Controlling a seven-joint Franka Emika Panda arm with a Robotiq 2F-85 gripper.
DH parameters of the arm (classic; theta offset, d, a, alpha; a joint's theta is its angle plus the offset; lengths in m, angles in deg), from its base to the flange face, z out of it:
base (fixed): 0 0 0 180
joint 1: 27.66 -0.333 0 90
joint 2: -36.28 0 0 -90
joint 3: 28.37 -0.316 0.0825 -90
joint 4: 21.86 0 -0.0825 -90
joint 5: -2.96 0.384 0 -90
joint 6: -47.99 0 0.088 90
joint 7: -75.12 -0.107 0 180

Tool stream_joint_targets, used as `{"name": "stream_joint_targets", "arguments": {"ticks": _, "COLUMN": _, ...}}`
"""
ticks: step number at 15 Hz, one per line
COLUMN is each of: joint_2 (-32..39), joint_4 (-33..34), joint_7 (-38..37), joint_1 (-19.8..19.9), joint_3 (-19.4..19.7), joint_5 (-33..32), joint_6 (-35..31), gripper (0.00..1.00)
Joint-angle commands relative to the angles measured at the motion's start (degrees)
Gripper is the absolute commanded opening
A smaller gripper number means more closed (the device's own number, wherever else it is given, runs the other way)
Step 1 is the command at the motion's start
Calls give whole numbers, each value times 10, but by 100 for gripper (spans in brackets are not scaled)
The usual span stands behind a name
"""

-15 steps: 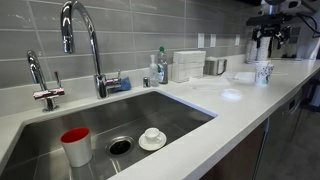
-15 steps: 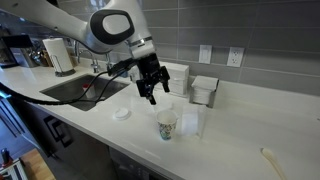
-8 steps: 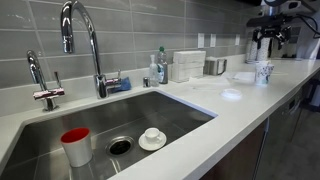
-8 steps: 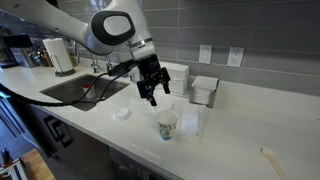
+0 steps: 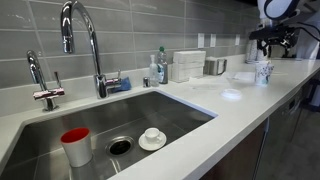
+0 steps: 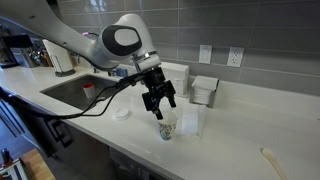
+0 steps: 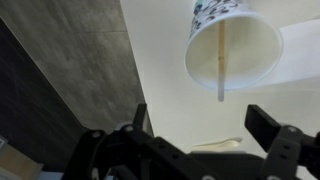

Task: Pick up the wooden mixing stick from the paper cup and put it on the kitchen counter

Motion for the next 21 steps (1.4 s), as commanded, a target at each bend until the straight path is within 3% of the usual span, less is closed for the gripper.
{"name": "stream_joint_targets", "arguments": {"ticks": 1, "joint_2": 22, "joint_4": 1, "joint_7": -43, "joint_1": -16, "joint_3": 19, "joint_5": -50, "joint_6": -11, "gripper": 100}}
{"name": "stream_joint_targets", "arguments": {"ticks": 2, "joint_2": 26, "joint_4": 1, "joint_7": -51, "joint_1": -18, "joint_3": 21, "joint_5": -61, "joint_6": -15, "gripper": 100}}
{"name": "stream_joint_targets", "arguments": {"ticks": 3, "joint_2": 30, "joint_4": 2, "joint_7": -57, "joint_1": -20, "joint_3": 22, "joint_5": -72, "joint_6": -15, "gripper": 93}}
{"name": "stream_joint_targets", "arguments": {"ticks": 5, "joint_2": 36, "joint_4": 3, "joint_7": -67, "joint_1": -24, "joint_3": 25, "joint_5": -90, "joint_6": -24, "gripper": 68}}
{"name": "stream_joint_targets", "arguments": {"ticks": 7, "joint_2": 41, "joint_4": 4, "joint_7": -73, "joint_1": -27, "joint_3": 28, "joint_5": -101, "joint_6": -35, "gripper": 52}}
{"name": "stream_joint_targets", "arguments": {"ticks": 16, "joint_2": 55, "joint_4": 4, "joint_7": -75, "joint_1": -30, "joint_3": 40, "joint_5": -115, "joint_6": -103, "gripper": 39}}
{"name": "stream_joint_targets", "arguments": {"ticks": 17, "joint_2": 56, "joint_4": 3, "joint_7": -73, "joint_1": -30, "joint_3": 41, "joint_5": -115, "joint_6": -107, "gripper": 32}}
{"name": "stream_joint_targets", "arguments": {"ticks": 18, "joint_2": 56, "joint_4": 1, "joint_7": -65, "joint_1": -30, "joint_3": 42, "joint_5": -110, "joint_6": -115, "gripper": 32}}
{"name": "stream_joint_targets", "arguments": {"ticks": 19, "joint_2": 59, "joint_4": 3, "joint_7": -71, "joint_1": -31, "joint_3": 43, "joint_5": -116, "joint_6": -120, "gripper": 25}}
{"name": "stream_joint_targets", "arguments": {"ticks": 20, "joint_2": 60, "joint_4": 3, "joint_7": -65, "joint_1": -31, "joint_3": 44, "joint_5": -110, "joint_6": -123, "gripper": 26}}
{"name": "stream_joint_targets", "arguments": {"ticks": 21, "joint_2": 61, "joint_4": 3, "joint_7": -67, "joint_1": -32, "joint_3": 45, "joint_5": -112, "joint_6": -126, "gripper": 20}}
